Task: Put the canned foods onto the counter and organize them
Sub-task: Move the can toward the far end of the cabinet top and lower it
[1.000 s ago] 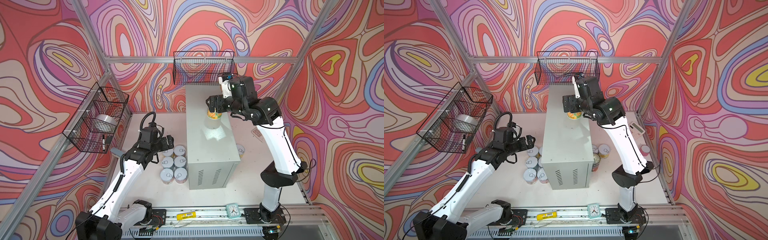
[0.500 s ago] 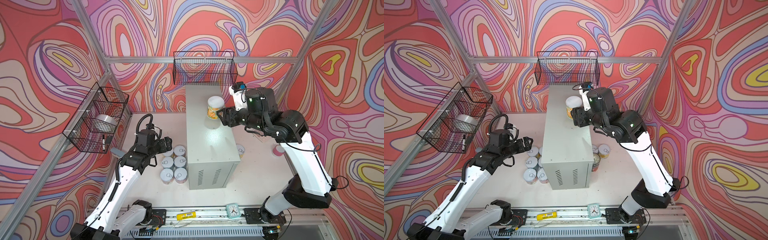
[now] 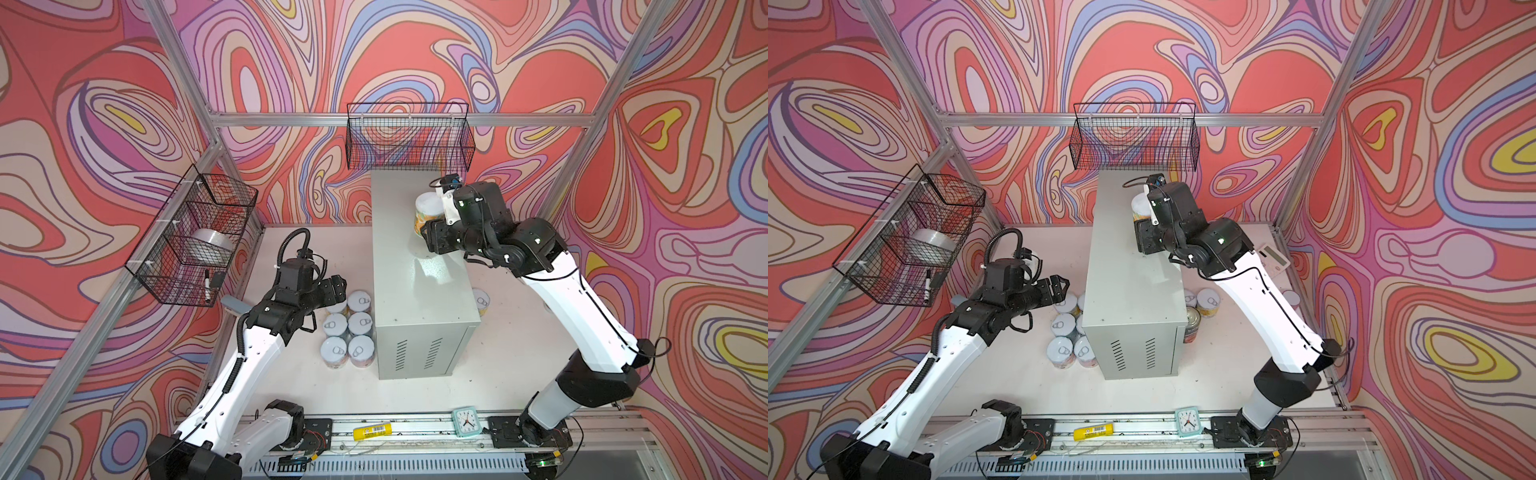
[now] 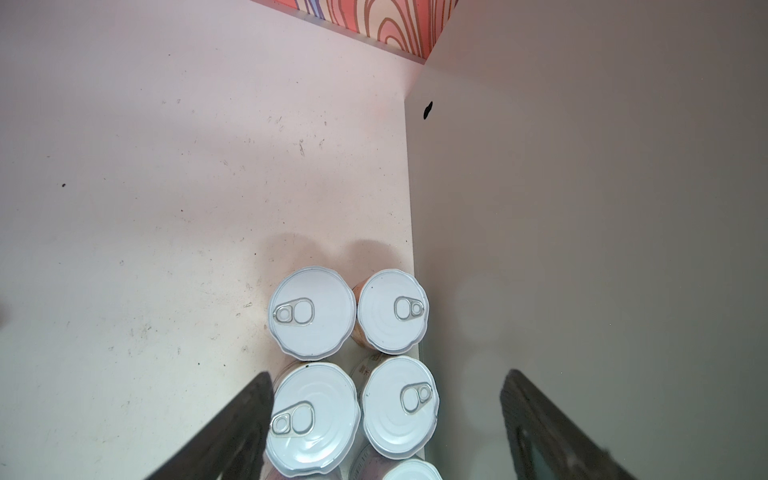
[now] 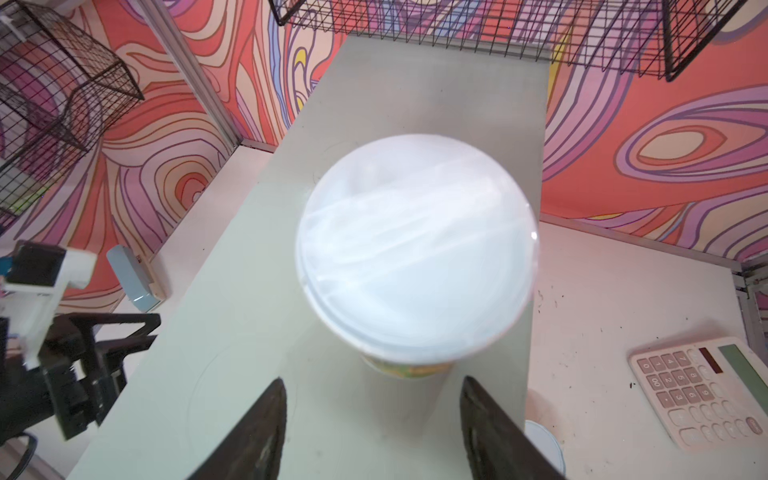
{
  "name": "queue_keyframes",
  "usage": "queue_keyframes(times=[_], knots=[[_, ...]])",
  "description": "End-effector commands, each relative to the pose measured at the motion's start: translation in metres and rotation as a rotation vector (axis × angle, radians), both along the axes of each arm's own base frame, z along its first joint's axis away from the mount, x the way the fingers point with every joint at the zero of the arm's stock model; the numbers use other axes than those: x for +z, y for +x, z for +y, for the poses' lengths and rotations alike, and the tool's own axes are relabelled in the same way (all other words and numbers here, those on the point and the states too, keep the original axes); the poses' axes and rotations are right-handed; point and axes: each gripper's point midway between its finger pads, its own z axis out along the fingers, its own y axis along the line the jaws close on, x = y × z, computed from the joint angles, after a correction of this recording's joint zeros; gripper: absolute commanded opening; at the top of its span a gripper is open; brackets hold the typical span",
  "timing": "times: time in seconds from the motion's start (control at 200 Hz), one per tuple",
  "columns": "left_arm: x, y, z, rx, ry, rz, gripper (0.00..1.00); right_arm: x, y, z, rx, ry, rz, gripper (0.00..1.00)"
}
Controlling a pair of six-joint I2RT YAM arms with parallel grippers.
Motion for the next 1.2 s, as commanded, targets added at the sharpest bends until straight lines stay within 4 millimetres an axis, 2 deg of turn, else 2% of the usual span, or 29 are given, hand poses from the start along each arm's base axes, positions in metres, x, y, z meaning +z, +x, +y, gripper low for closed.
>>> queue_keyframes(times=[0.0, 0.3, 0.386, 0.396, 0.416, 0.786, 0.901, 1.046, 1.192], knots=[[0.001, 0.003, -0.001, 0.005, -0.013, -0.012, 0.86, 0.003, 0.017, -0.004, -0.029, 0.005, -0.026, 0.67], [-0.003, 0.005, 0.002, 0.015, 0.015, 0.006, 0.85, 0.005, 0.049, 0.003, -0.017, 0.053, -0.058, 0.67], [-0.004, 0.006, 0.002, 0.016, 0.015, 0.006, 0.85, 0.013, 0.054, 0.005, -0.010, 0.073, -0.082, 0.67], [-0.004, 0.006, 0.002, 0.016, 0.015, 0.004, 0.85, 0.005, 0.060, 0.009, -0.009, 0.064, -0.068, 0.67], [-0.004, 0.007, 0.002, 0.016, 0.016, 0.005, 0.85, 0.002, 0.064, 0.010, -0.010, 0.062, -0.065, 0.67], [-0.010, 0.013, 0.000, 0.011, 0.018, 0.022, 0.86, 0.002, 0.118, 0.025, -0.003, 0.131, -0.130, 0.67], [-0.010, 0.014, 0.001, 0.012, 0.030, 0.024, 0.86, 0.005, 0.128, 0.036, 0.029, 0.146, -0.179, 0.67], [-0.008, 0.013, 0.002, 0.015, 0.035, 0.021, 0.85, 0.004, 0.145, 0.035, 0.007, 0.169, -0.202, 0.67], [-0.009, 0.013, 0.005, 0.025, 0.043, 0.019, 0.85, 0.005, 0.153, 0.041, 0.029, 0.207, -0.219, 0.67]])
